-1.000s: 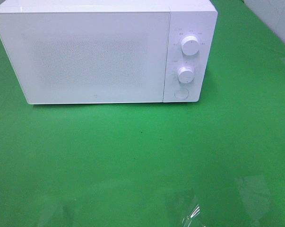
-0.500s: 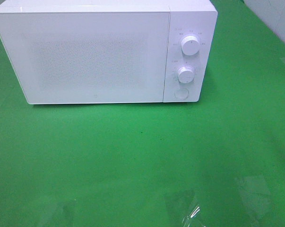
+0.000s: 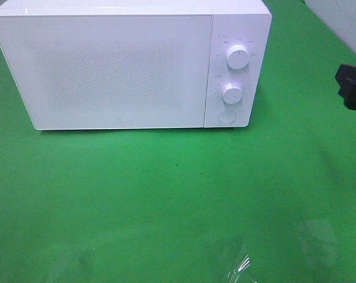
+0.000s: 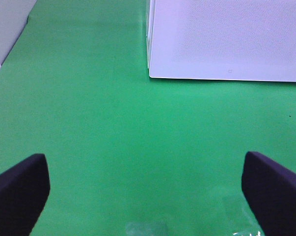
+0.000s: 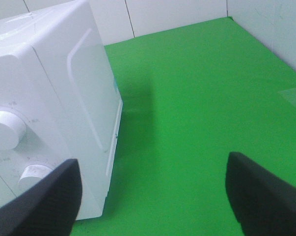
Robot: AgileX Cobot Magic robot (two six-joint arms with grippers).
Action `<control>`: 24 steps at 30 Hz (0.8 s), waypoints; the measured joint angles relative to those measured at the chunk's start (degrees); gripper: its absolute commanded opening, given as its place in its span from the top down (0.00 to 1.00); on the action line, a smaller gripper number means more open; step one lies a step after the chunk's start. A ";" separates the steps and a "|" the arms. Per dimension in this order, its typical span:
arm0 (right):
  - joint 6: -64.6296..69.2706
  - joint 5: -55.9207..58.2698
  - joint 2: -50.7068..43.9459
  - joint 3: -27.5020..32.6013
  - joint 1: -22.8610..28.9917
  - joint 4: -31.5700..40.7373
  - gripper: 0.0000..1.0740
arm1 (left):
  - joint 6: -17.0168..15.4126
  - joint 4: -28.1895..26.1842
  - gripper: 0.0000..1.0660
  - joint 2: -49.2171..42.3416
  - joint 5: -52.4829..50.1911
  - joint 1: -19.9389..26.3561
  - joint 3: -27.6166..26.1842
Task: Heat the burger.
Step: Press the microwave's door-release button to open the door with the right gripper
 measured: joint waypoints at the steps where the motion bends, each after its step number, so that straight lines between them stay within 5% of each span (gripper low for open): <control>1: -3.04 -2.86 3.15 0.17 2.29 2.64 0.30 | 0.00 0.00 0.07 0.00 0.00 0.00 0.00; 8: -9.51 -9.57 10.20 0.17 11.06 13.35 0.30 | 0.00 0.00 0.07 0.00 0.00 0.00 0.00; 10: -11.34 -14.38 14.73 0.17 18.39 19.77 0.30 | 0.00 0.00 0.07 0.00 0.00 0.00 0.00; 14: -11.80 -19.19 18.39 0.11 25.21 25.32 0.30 | 0.00 0.00 0.07 0.00 0.00 0.00 0.00; 24: -12.38 -20.40 22.23 -3.95 34.84 31.74 0.30 | 0.00 0.00 0.07 0.00 0.00 0.00 0.00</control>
